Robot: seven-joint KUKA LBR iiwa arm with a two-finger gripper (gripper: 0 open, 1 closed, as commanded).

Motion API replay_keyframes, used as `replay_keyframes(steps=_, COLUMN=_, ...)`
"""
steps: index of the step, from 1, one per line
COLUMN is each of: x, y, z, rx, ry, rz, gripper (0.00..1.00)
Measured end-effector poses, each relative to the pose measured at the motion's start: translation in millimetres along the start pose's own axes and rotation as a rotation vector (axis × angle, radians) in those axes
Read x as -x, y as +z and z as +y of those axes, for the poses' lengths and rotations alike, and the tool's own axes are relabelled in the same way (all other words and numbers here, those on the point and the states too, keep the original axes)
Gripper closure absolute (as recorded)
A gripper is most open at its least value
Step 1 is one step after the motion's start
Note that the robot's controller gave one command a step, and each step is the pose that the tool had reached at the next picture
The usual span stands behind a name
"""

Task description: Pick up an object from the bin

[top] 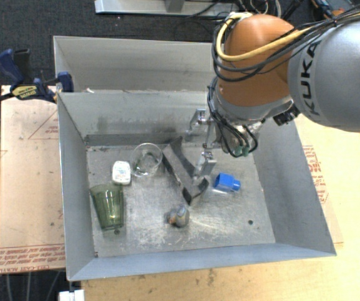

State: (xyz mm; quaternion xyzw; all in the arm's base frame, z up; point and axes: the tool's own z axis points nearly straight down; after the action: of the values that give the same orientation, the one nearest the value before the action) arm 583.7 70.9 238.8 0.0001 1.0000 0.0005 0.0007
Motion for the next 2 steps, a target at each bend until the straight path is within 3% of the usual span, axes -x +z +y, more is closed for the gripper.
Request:
replay_keyframes(steps=1, x=0.0, y=0.0, z=-0.2, rx=0.0, ry=0.001, rz=0.0, gripper=0.0)
replay_keyframes(steps=2, x=-11.1, y=52.8, z=-27.1, rx=0.001, ry=0.208, rz=-0.006, gripper=0.0)
